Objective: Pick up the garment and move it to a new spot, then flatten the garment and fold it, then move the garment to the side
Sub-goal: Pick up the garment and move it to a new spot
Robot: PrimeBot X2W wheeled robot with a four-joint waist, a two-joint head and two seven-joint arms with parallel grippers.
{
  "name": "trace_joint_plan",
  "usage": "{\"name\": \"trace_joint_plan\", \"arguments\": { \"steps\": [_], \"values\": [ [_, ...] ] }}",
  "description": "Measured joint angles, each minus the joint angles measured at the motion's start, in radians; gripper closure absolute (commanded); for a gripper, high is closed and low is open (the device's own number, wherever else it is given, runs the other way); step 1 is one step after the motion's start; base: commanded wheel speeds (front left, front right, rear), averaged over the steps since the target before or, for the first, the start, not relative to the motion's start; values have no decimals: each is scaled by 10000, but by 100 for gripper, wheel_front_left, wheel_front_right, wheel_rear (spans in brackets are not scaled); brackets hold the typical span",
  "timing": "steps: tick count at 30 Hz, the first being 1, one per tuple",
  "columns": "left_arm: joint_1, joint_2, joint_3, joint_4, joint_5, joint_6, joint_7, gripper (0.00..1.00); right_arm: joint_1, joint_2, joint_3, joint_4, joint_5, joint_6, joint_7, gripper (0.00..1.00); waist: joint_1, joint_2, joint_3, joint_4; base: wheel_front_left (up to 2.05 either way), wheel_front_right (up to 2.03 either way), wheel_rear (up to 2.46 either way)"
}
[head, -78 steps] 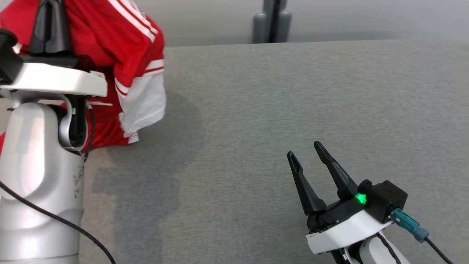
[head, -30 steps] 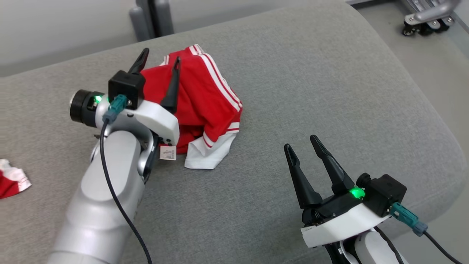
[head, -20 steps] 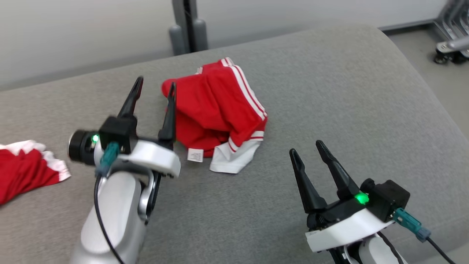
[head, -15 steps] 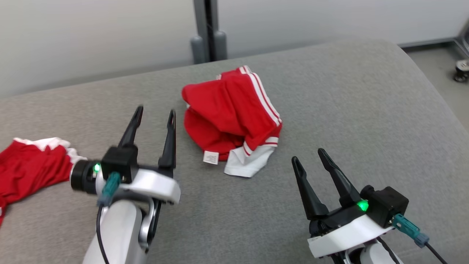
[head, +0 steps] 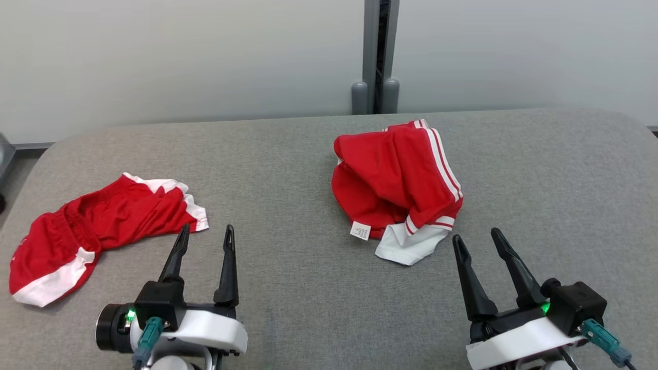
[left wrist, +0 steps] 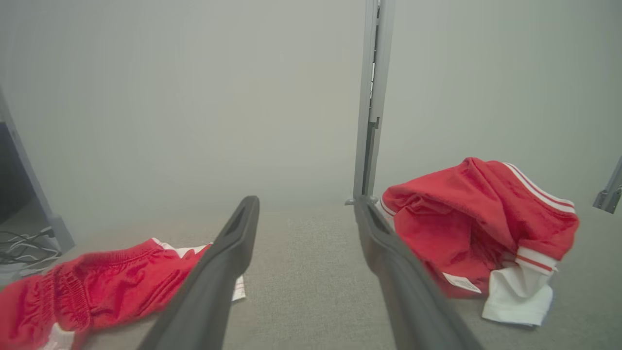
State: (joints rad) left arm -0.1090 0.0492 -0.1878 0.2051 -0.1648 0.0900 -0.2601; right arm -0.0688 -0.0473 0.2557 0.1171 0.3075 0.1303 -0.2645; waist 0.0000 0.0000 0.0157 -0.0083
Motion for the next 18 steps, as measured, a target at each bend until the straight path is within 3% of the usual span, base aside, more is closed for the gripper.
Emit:
{"name": "trace_joint_plan", "arguments": {
  "steps": [6, 11, 18],
  "values": [
    [873, 0, 105, -334, -174, 341, -2, 0, 345, 6, -502, 27, -249, 0, -2, 0, 0, 0, -378, 442, 0, 0, 0],
    [1309, -4, 86, -648, 384, 514, -2, 0, 715, -4, -980, 178, -403, 0, -2, 0, 0, 0, -608, 625, 0, 0, 0],
    [1936, -10, -15, -596, 654, 523, 0, 0, 1053, -2, -1262, 261, -458, 0, -2, 0, 0, 0, -654, 698, 0, 0, 0]
  ]
}}
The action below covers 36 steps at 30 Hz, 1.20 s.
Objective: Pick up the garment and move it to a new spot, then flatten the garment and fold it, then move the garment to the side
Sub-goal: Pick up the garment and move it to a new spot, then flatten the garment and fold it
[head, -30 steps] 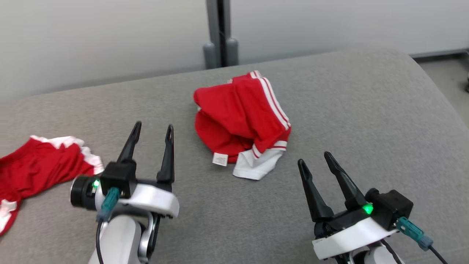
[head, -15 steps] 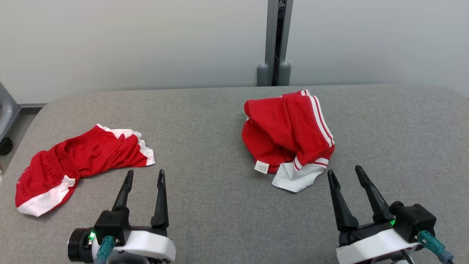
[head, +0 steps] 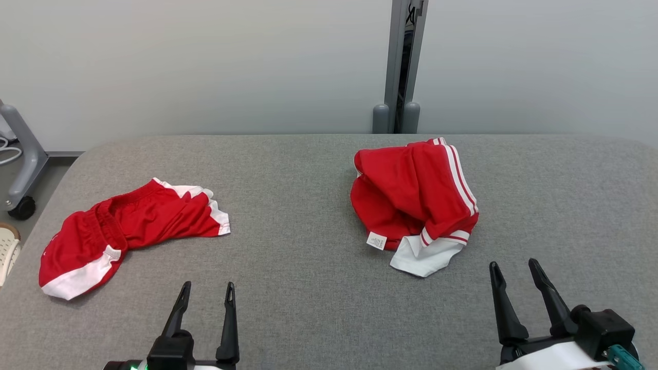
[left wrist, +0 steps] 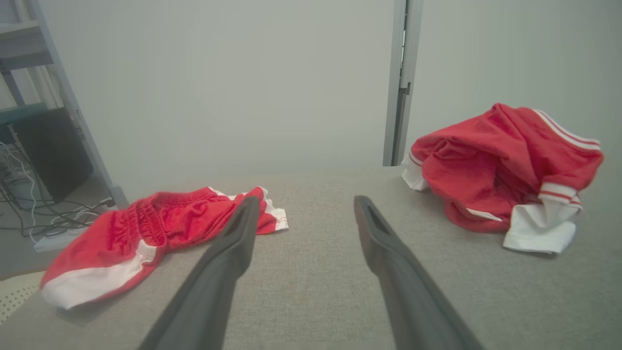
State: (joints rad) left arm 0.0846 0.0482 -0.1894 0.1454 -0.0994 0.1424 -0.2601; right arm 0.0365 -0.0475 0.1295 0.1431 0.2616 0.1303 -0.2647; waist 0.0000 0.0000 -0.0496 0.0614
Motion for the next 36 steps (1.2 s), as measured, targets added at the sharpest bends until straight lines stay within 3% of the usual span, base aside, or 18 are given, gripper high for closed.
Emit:
{"name": "trace_joint_plan", "arguments": {
  "steps": [25, 36],
  "values": [
    [-114, 4, -249, 491, -157, 81, -2, 0, -96, 0, 90, 113, -102, 0, 0, 0, 0, 0, 133, -178, 0, 0, 0],
    [-1364, 2, -1636, 1852, -347, -598, -2, 0, -298, 2, 115, 84, -219, -2, 0, 0, 0, 0, 382, -864, 0, 0, 0]
  ]
}}
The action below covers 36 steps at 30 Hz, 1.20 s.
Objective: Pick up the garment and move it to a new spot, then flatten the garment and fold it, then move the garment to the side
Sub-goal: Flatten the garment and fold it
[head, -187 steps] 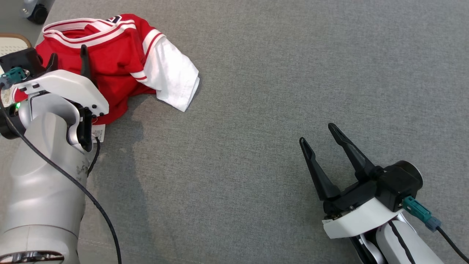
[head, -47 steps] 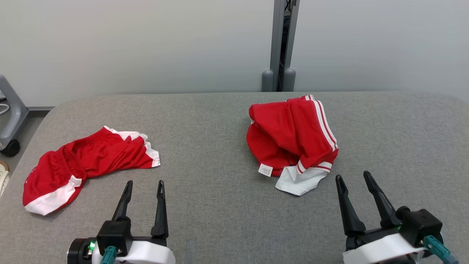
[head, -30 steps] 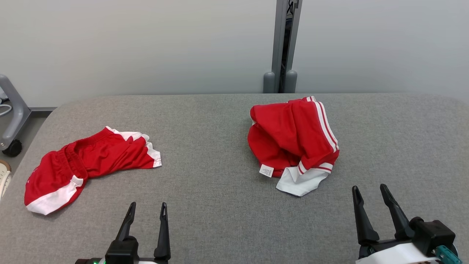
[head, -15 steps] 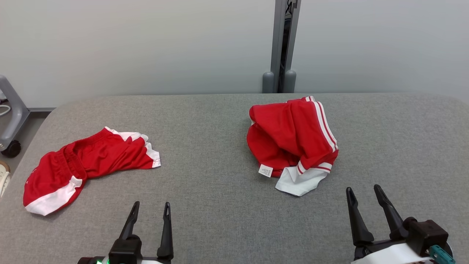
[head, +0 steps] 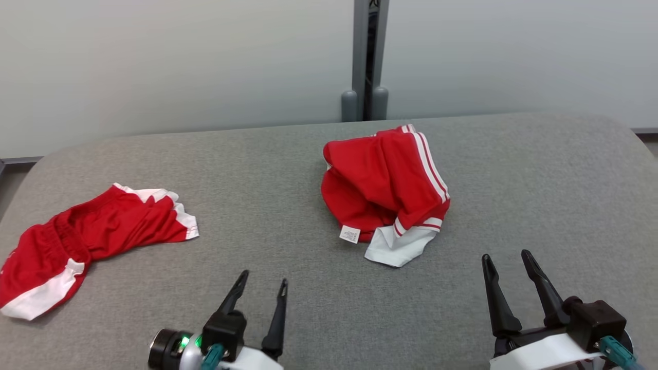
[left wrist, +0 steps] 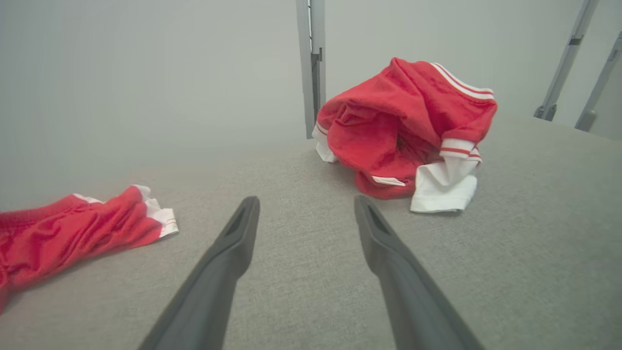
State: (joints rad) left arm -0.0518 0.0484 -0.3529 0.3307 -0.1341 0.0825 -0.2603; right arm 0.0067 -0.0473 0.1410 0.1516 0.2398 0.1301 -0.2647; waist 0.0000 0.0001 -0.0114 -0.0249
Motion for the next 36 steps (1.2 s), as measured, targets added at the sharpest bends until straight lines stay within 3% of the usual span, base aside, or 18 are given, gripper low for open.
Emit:
{"name": "trace_joint_plan", "arguments": {
  "steps": [14, 36],
  "values": [
    [-2953, -8, -2311, 2661, 56, -625, 0, 0, -553, 4, 44, -65, 65, 2, 2, 0, 0, 0, 978, -1095, 0, 0, 0],
    [-5717, -8, -3952, 5382, -1450, -552, 56, 0, -1374, -2, 209, -198, 257, 2, 2, 0, 0, 0, 2459, -2233, 0, 0, 0]
  ]
}}
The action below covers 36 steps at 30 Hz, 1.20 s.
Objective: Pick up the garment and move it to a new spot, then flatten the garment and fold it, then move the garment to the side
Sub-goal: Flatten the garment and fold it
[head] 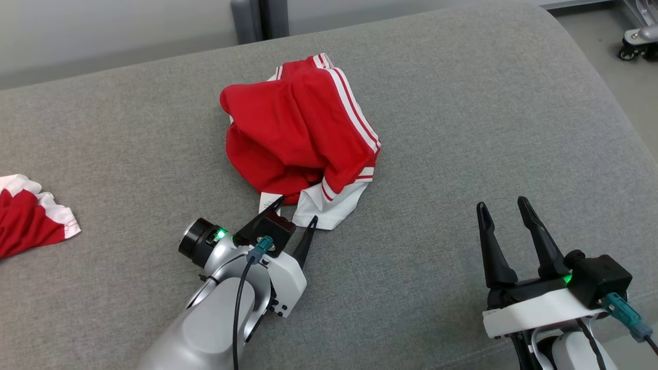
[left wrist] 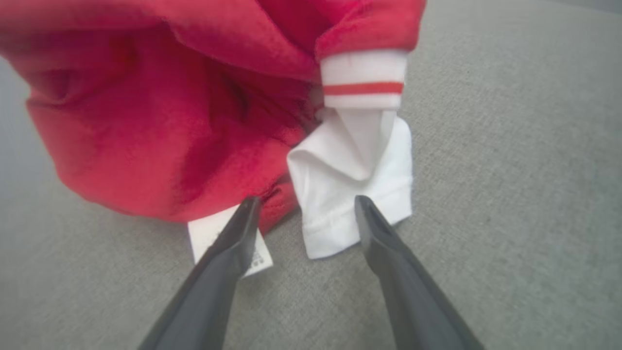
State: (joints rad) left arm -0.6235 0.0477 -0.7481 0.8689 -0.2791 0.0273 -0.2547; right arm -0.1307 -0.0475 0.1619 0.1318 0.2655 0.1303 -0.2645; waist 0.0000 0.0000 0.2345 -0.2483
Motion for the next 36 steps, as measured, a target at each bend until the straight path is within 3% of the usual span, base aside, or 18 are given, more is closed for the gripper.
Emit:
{"name": "trace_joint_plan", "arguments": {
  "steps": [5, 6, 7, 8, 14, 24, 36],
  "values": [
    [-352, -2, -504, 502, -403, -86, 199, 0, -108, 0, 50, -10, 73, 0, 0, 0, 0, 0, 200, -107, 0, 0, 0],
    [-421, 4, -617, 525, -451, -98, 196, 14, -139, 0, 52, -10, 84, 0, 0, 0, 0, 0, 230, -121, 0, 0, 0],
    [-485, 6, -713, 535, -506, -98, 169, 66, -172, 2, 54, -10, 86, 0, -2, 0, 0, 0, 256, -132, 0, 0, 0],
    [-555, 0, -807, 525, -587, -96, 155, 100, -198, 0, 50, -10, 92, 0, -2, 0, 0, 0, 277, -140, 0, 0, 0],
    [-644, 4, -1166, 251, -1185, -104, 13, 100, -230, 0, -46, 36, 82, 0, 0, 0, 0, 0, 181, -83, 0, 0, 0],
    [-987, 0, -1049, -1814, -3914, -1049, -19, 100, -61, 0, 134, 130, 171, 0, -2, 0, 0, 0, -536, -78, 0, 0, 0],
    [-3664, 6, -884, -2638, -7227, -1081, 861, 100, -17, 12, 757, 341, 533, 0, -2, 0, 0, 0, -1162, -1055, 0, 0, 0]
  ]
}}
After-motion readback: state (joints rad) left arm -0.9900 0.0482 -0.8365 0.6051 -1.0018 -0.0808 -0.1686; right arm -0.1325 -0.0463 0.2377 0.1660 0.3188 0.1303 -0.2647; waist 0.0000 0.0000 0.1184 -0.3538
